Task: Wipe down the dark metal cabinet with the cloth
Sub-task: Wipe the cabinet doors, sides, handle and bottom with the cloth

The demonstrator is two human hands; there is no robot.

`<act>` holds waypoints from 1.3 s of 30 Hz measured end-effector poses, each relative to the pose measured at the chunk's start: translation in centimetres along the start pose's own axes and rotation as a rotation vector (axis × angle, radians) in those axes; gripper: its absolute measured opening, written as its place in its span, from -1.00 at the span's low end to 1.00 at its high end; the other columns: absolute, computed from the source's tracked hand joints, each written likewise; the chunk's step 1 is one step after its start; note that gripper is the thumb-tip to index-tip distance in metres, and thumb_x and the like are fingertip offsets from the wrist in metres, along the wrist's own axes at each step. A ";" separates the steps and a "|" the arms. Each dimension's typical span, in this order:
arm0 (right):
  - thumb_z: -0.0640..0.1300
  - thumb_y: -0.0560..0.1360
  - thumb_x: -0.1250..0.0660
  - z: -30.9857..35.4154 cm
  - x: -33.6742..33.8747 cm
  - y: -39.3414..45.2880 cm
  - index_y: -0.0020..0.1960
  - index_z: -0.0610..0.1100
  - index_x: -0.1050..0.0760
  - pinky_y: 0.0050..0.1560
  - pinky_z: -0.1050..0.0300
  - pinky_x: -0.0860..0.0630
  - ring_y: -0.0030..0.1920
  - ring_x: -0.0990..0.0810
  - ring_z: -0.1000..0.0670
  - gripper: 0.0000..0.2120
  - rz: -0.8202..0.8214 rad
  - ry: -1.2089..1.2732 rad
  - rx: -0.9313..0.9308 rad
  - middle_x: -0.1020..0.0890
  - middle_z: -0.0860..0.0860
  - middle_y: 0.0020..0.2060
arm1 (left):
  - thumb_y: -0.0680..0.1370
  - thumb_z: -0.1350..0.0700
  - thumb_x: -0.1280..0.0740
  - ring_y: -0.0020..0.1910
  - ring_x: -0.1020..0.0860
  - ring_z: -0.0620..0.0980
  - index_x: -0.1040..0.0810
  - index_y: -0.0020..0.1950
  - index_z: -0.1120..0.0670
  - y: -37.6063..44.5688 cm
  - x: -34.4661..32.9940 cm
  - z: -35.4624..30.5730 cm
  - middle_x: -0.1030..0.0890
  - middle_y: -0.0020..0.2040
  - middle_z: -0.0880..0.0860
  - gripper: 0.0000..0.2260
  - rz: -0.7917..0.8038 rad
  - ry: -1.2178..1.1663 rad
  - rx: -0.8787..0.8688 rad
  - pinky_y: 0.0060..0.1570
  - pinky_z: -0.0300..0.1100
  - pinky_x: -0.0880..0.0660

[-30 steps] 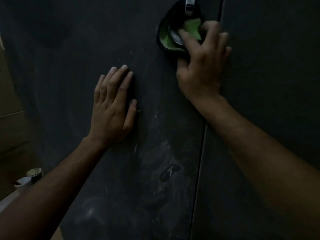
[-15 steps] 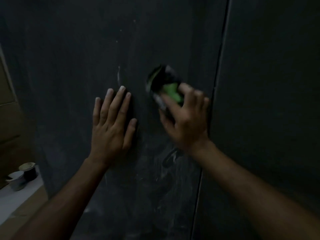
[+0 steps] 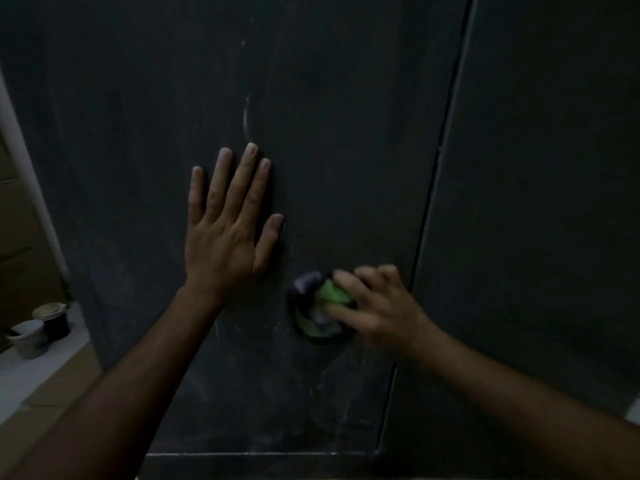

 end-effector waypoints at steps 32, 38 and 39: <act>-0.17 0.50 -0.28 0.0 -2.7 -8.7 0.28 0.08 -0.56 0.03 -0.05 -0.29 0.12 -0.41 -0.20 -0.61 0.009 0.032 -0.337 -0.43 -0.09 0.28 | 0.73 -0.16 -0.14 0.68 -0.10 0.23 -0.13 0.71 0.11 0.1 -0.5 0.0 -0.18 0.69 0.17 -0.38 -0.007 0.041 0.015 0.65 0.24 0.04; -0.02 0.51 -0.27 11.1 -7.5 -12.0 0.09 0.12 -0.68 0.09 -0.03 -0.38 0.14 -0.46 -0.13 -0.74 0.274 0.133 0.078 -0.62 -0.02 0.27 | 0.73 -0.15 -0.16 0.67 -0.11 0.23 -0.16 0.70 0.12 0.1 0.0 0.1 -0.20 0.69 0.18 -0.40 -0.004 0.024 0.008 0.64 0.24 0.02; 0.01 0.48 -0.28 11.5 -7.7 -14.2 0.08 0.14 -0.68 0.12 -0.04 -0.36 0.15 -0.48 -0.10 -0.75 0.364 0.132 0.144 -0.62 0.01 0.28 | 0.73 -0.14 -0.16 0.67 -0.12 0.23 -0.17 0.70 0.12 0.1 -0.1 0.0 -0.20 0.68 0.18 -0.40 -0.005 0.019 0.007 0.64 0.23 0.02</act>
Point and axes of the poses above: each hand's wrist, its own y-axis towards the middle knuckle, its own x-axis out of the back of the hand, z = x × y, the point moved 8 cm from there along y, towards the middle knuckle
